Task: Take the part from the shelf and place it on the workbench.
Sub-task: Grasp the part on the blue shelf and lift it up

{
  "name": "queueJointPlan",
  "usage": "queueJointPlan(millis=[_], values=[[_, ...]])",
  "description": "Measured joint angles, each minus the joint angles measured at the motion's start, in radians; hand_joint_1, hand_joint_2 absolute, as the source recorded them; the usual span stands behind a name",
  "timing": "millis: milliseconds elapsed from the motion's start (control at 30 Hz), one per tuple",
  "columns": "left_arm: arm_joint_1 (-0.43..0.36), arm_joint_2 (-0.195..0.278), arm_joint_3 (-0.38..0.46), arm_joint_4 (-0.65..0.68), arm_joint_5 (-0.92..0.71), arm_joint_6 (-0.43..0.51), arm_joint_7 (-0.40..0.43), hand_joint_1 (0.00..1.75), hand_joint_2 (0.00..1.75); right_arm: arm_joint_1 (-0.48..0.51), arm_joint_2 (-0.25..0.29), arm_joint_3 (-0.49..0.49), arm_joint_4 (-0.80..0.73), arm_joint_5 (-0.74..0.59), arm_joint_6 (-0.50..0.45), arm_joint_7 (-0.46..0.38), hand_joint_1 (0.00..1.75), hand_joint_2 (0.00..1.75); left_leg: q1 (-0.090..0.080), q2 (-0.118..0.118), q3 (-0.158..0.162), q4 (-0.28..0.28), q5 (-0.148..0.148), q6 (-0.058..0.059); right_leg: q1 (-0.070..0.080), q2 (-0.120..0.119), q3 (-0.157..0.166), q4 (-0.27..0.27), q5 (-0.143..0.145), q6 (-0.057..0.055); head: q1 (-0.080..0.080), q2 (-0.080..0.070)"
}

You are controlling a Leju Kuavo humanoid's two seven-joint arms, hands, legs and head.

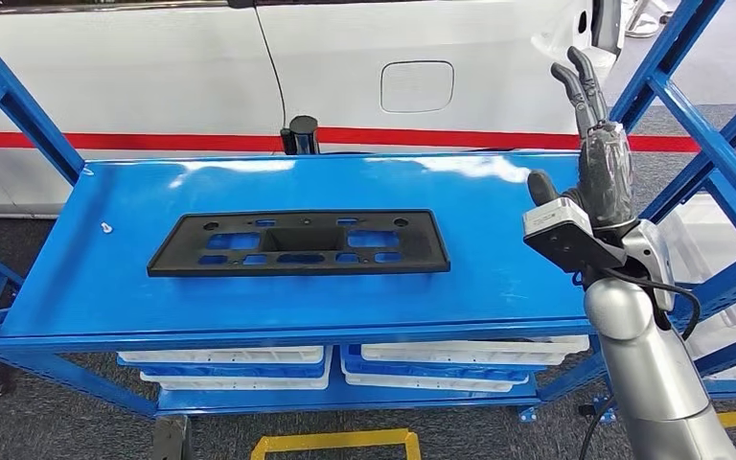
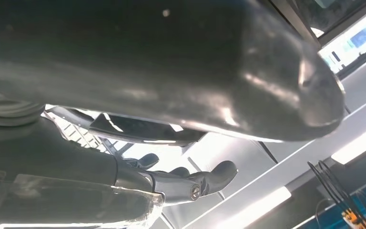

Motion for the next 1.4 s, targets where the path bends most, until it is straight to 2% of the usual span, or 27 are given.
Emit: queueJointPlan(millis=[33,67,133,167,200,267,300,333,367,400,433,500,533,600,633,700,767,1000,1233,1400], values=[[0.0,0.0,0.0,0.0,0.0,0.0,0.0,0.0,0.0,-0.001,0.0,0.0,0.0,0.0,0.0,0.0,0.0,0.0,-0.002,-0.001,0.0,0.0,-0.002,-0.004,0.003,0.0,0.011,-0.022,0.006,-0.007,0.0,0.0],[0.0,-0.001,0.001,0.0,-0.001,0.0,0.0,0.0,0.0,-0.001,0.0,0.0,0.0,0.0,0.0,0.0,0.0,0.0,-0.003,-0.001,0.0,0.0,-0.004,-0.008,0.006,0.0,0.012,-0.022,0.006,-0.013,-0.001,0.0],[0.0,0.0,0.003,0.0,-0.004,0.0,0.0,0.0,0.0,-0.002,0.001,0.0,0.0,0.0,0.001,0.001,0.0,0.0,-0.001,0.0,-0.002,0.006,-0.012,-0.018,-0.002,0.0,0.015,-0.024,0.006,-0.025,-0.001,0.0],[0.0,0.0,0.004,-0.001,-0.006,0.0,0.0,0.0,0.0,-0.003,0.001,0.0,0.0,0.0,0.001,0.001,0.0,0.0,0.0,0.001,-0.01,0.024,-0.025,-0.023,-0.007,0.0,0.018,-0.026,0.005,-0.032,-0.002,0.0],[0.0,0.0,0.005,-0.001,-0.008,0.0,0.0,0.0,0.0,-0.004,0.002,0.0,0.0,0.001,0.001,0.001,0.0,0.0,0.002,0.003,-0.028,0.065,-0.048,-0.029,-0.011,0.0,0.023,-0.028,0.005,-0.039,-0.003,0.0],[0.002,0.0,0.008,-0.001,-0.009,-0.001,0.0,0.0,0.0,-0.004,0.003,0.0,0.0,0.001,0.001,0.001,0.0,0.0,0.006,0.006,-0.095,0.197,-0.108,-0.038,-0.011,-0.001,0.027,-0.028,0.001,-0.048,-0.005,0.0],[0.003,0.0,0.009,-0.001,-0.009,-0.001,0.0,0.0,0.0,-0.004,0.003,0.0,0.001,0.002,0.002,0.001,0.0,0.0,0.008,0.007,-0.129,0.258,-0.127,-0.042,-0.011,-0.002,0.028,-0.028,0.0,-0.05,-0.005,0.0],[0.003,0.0,0.011,-0.001,-0.009,-0.001,0.0,0.0,0.0,-0.004,0.004,0.001,0.002,0.002,0.003,0.001,0.0,0.0,0.009,0.007,-0.151,0.289,-0.127,-0.045,-0.011,-0.001,0.029,-0.028,-0.001,-0.051,-0.006,0.0],[0.004,0.0,0.014,-0.001,-0.009,-0.001,0.0,0.0,0.0,-0.004,0.004,0.001,0.002,0.002,0.005,0.0,0.0,0.0,0.012,0.008,-0.153,0.278,-0.106,-0.046,-0.012,-0.001,0.031,-0.027,-0.002,-0.051,-0.006,0.0],[0.004,0.0,0.017,-0.001,-0.01,-0.001,0.0,0.0,0.0,-0.005,0.005,0.001,0.003,0.001,0.007,0.0,0.0,0.0,0.014,0.009,-0.134,0.228,-0.07,-0.047,-0.013,0.0,0.034,-0.027,-0.005,-0.049,-0.006,0.0],[0.004,0.0,0.021,-0.001,-0.01,-0.001,0.0,0.0,0.0,-0.006,0.005,0.001,0.003,0.001,0.009,0.0,0.0,0.0,0.017,0.011,-0.102,0.157,-0.03,-0.048,-0.014,0.0,0.038,-0.026,-0.008,-0.046,-0.006,0.0],[0.003,0.0,0.024,-0.001,-0.011,-0.001,0.0,0.0,0.0,-0.01,0.005,0.001,0.004,0.0,0.012,-0.001,0.0,0.0,0.018,0.011,-0.045,0.043,0.012,-0.046,-0.008,0.002,0.039,-0.021,-0.016,-0.034,-0.006,0.0],[0.003,-0.001,0.024,-0.001,-0.013,-0.001,0.0,0.0,0.0,-0.013,0.005,0.001,0.004,-0.001,0.013,-0.002,0.0,0.0,0.017,0.01,-0.033,0.02,0.015,-0.042,-0.005,0.002,0.039,-0.02,-0.018,-0.028,-0.005,0.0],[0.003,-0.001,0.025,-0.001,-0.017,-0.002,0.0,0.0,0.0,-0.016,0.005,0.001,0.005,-0.002,0.014,-0.004,0.0,0.0,0.011,0.007,-0.03,0.014,0.012,-0.027,-0.002,0.002,0.04,-0.027,-0.016,-0.017,-0.003,0.0],[0.004,-0.001,0.026,-0.001,-0.019,-0.002,0.0,0.0,0.0,-0.017,0.006,0.001,0.005,-0.003,0.014,-0.005,0.0,0.0,0.008,0.006,-0.028,0.011,0.014,-0.021,-0.002,0.001,0.042,-0.03,-0.016,-0.014,-0.004,0.0],[0.005,-0.001,0.029,-0.002,-0.024,0.0,-0.003,0.0,0.0,-0.022,0.006,0.001,0.006,-0.004,0.015,-0.005,0.0,0.0,0.006,0.005,-0.023,0.006,0.017,-0.015,-0.001,0.0,0.049,-0.035,-0.016,-0.018,-0.003,0.0],[0.005,-0.002,0.032,-0.002,-0.029,0.002,-0.009,0.0,0.0,-0.025,0.006,0.002,0.006,-0.004,0.022,-0.004,0.0,0.0,0.005,0.003,-0.022,0.005,0.017,-0.014,-0.003,-0.001,0.054,-0.04,-0.015,-0.024,-0.002,0.0],[0.006,-0.012,0.041,-0.001,-0.045,0.004,0.0,0.0,0.0,-0.044,0.022,0.066,0.026,0.095,0.086,0.04,0.0,0.0,-0.001,0.001,-0.022,0.005,0.015,-0.008,-0.005,-0.001,0.058,-0.049,-0.012,-0.019,-0.002,0.0],[0.002,-0.025,0.043,0.006,-0.077,0.017,0.06,0.0,0.0,-0.053,0.062,0.218,0.026,0.281,0.191,0.106,0.0,0.0,0.001,0.005,-0.02,0.005,0.015,-0.008,-0.003,-0.001,0.056,-0.047,-0.013,-0.014,-0.002,0.0],[0.001,-0.03,0.043,0.026,-0.091,0.026,0.099,0.0,0.0,-0.044,0.066,0.326,-0.011,0.32,0.228,0.138,0.0,0.0,0.005,0.005,-0.02,0.004,0.015,-0.008,0.001,-0.001,0.055,-0.044,-0.013,-0.013,-0.002,0.0]])
